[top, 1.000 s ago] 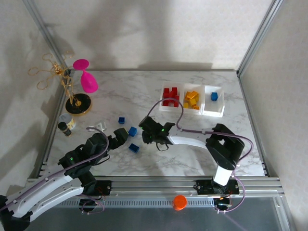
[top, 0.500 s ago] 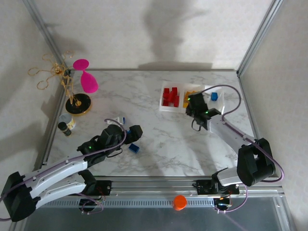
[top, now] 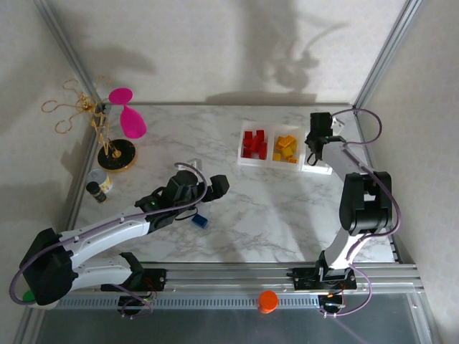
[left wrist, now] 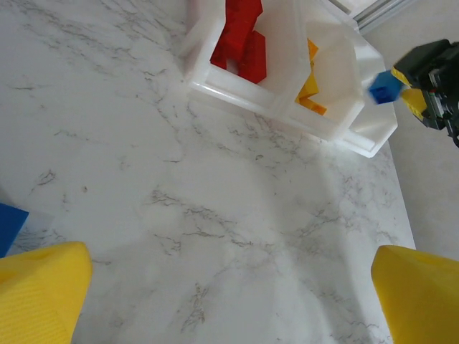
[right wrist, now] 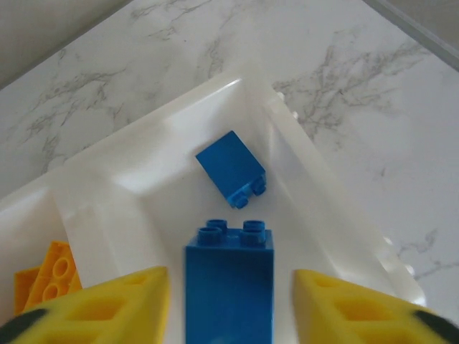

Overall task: Sort the legos into containers by color
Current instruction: Place the lego in the container, then pick up the lego from the bottom-center of the table.

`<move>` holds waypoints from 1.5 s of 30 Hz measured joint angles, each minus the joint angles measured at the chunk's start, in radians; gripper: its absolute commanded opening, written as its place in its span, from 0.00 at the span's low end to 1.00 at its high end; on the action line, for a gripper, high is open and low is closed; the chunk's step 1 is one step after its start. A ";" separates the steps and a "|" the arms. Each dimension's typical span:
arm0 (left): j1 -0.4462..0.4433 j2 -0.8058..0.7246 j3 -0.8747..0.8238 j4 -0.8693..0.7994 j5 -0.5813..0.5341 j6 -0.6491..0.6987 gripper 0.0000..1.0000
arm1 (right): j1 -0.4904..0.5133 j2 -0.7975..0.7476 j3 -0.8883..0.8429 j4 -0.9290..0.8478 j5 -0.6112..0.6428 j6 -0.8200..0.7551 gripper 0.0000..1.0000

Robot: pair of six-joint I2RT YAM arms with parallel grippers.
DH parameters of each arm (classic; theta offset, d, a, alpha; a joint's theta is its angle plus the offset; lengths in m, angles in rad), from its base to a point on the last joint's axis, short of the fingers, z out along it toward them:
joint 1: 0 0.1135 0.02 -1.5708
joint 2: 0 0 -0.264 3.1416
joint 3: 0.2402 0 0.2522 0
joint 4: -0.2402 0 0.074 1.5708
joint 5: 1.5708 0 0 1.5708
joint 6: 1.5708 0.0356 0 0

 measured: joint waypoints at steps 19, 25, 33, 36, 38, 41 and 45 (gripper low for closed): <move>0.000 -0.256 -0.007 -0.111 -0.079 0.006 1.00 | 0.301 -0.172 -0.106 -0.035 -0.116 -0.027 0.77; 0.000 -0.396 -0.060 -0.237 -0.154 -0.018 1.00 | 0.529 -0.194 -0.142 -0.069 -0.128 0.008 0.81; 0.000 -0.521 -0.069 -0.439 -0.254 -0.037 1.00 | 0.783 -0.162 -0.159 -0.043 -0.212 0.047 0.85; 0.000 -0.567 -0.069 -0.497 -0.282 -0.055 1.00 | 0.853 -0.127 -0.159 -0.012 -0.246 0.060 0.85; 0.000 -0.598 -0.069 -0.523 -0.294 -0.070 1.00 | 0.889 -0.099 -0.159 0.007 -0.266 0.065 0.86; 0.000 -0.639 -0.076 -0.550 -0.309 -0.097 1.00 | 0.940 -0.046 -0.158 0.023 -0.276 0.063 0.86; 0.000 -0.649 -0.084 -0.589 -0.320 -0.123 1.00 | 1.007 0.037 -0.141 0.031 -0.287 0.045 0.86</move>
